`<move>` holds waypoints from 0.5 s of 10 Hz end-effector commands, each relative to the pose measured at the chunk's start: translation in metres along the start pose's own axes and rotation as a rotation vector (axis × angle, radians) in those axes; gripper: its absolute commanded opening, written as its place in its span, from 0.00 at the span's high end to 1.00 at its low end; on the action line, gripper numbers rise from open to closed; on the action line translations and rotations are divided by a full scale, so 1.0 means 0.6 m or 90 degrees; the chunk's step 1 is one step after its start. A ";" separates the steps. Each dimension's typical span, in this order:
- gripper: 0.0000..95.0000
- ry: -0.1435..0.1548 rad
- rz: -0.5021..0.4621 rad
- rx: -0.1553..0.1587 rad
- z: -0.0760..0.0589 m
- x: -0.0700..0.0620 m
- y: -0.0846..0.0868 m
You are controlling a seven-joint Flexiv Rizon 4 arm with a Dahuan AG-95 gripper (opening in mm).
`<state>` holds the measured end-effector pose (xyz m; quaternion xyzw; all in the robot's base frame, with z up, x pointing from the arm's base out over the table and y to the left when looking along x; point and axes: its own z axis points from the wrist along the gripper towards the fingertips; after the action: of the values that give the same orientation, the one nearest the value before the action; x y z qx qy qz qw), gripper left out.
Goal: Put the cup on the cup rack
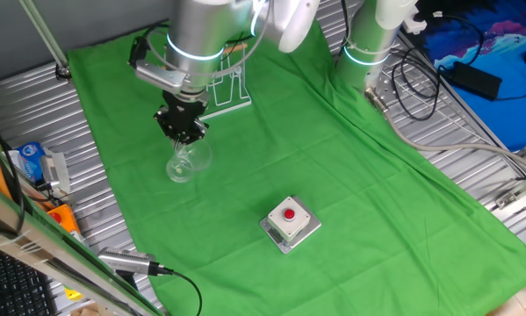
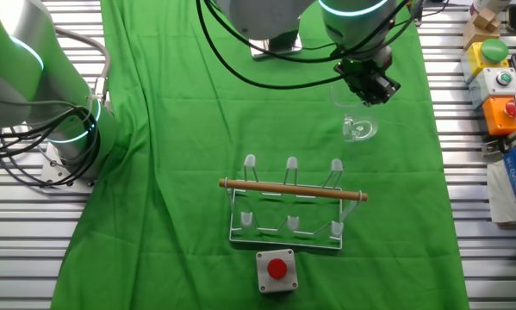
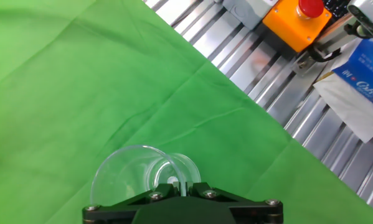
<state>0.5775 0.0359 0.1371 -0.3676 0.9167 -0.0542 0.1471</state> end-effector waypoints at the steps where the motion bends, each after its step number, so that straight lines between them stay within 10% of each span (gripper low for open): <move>1: 1.00 0.001 -0.002 0.000 0.003 0.003 0.001; 5: 1.00 0.006 0.012 -0.006 0.004 0.009 0.004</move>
<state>0.5723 0.0343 0.1335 -0.3583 0.9216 -0.0509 0.1403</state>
